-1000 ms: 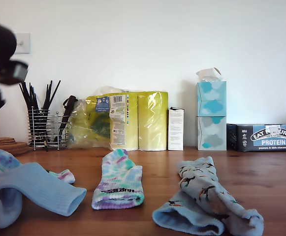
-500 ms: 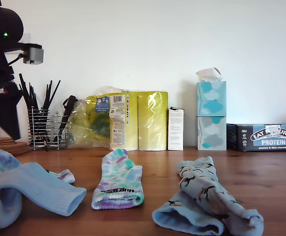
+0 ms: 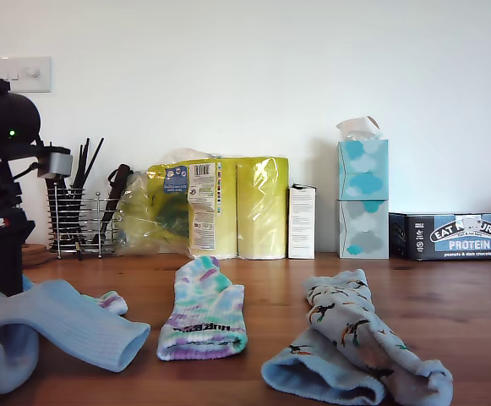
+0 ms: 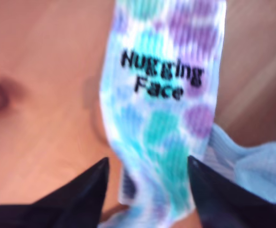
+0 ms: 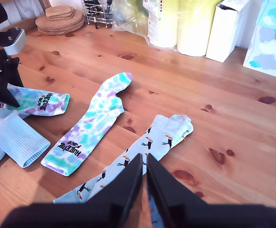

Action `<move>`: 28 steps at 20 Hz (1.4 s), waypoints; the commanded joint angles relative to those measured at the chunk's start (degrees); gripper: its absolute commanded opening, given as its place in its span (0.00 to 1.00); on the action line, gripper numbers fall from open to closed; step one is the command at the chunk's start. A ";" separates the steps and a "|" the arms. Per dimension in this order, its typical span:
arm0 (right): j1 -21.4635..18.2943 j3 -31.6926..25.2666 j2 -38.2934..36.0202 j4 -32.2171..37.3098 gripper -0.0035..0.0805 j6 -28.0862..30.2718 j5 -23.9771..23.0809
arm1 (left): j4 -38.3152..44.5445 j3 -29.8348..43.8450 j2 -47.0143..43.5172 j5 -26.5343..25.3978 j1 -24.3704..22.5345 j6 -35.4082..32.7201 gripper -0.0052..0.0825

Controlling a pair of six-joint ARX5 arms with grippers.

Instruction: Pair up the socks based on colour and pattern, by placing each sock on top of its pair

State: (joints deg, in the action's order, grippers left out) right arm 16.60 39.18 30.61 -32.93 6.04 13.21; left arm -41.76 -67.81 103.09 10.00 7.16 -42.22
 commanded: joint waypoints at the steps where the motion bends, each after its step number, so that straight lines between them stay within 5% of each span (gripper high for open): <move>1: 0.26 -0.83 -0.02 0.87 0.03 0.02 0.37 | 0.87 0.79 -0.42 0.28 0.35 0.09 0.14; 2: 0.26 -0.83 -0.02 1.03 0.03 0.02 0.37 | 0.90 0.44 -0.44 0.37 0.37 0.31 0.03; 5: 0.28 -0.83 0.13 1.62 0.03 0.00 1.33 | -1.07 -1.97 -0.46 3.96 0.61 2.54 0.03; 12: 1.40 -0.81 12.92 15.15 0.03 -2.25 16.46 | -5.88 -14.69 -5.79 14.91 2.40 3.17 0.03; 18: 1.90 2.54 28.30 32.09 0.47 -2.89 25.35 | -9.68 -21.38 -11.67 21.33 9.16 1.07 0.03; 23: 2.12 13.25 36.81 31.30 0.48 -4.63 31.85 | -12.48 -21.92 -15.32 21.29 19.52 -2.78 0.03; 28: -1.11 23.56 44.35 16.33 0.48 -4.09 41.81 | -14.12 -21.92 -21.24 16.90 28.17 -4.22 0.03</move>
State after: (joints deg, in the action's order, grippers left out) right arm 16.45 63.57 73.10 -14.57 1.65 53.65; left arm -55.75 -90.17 84.01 27.16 35.24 -45.71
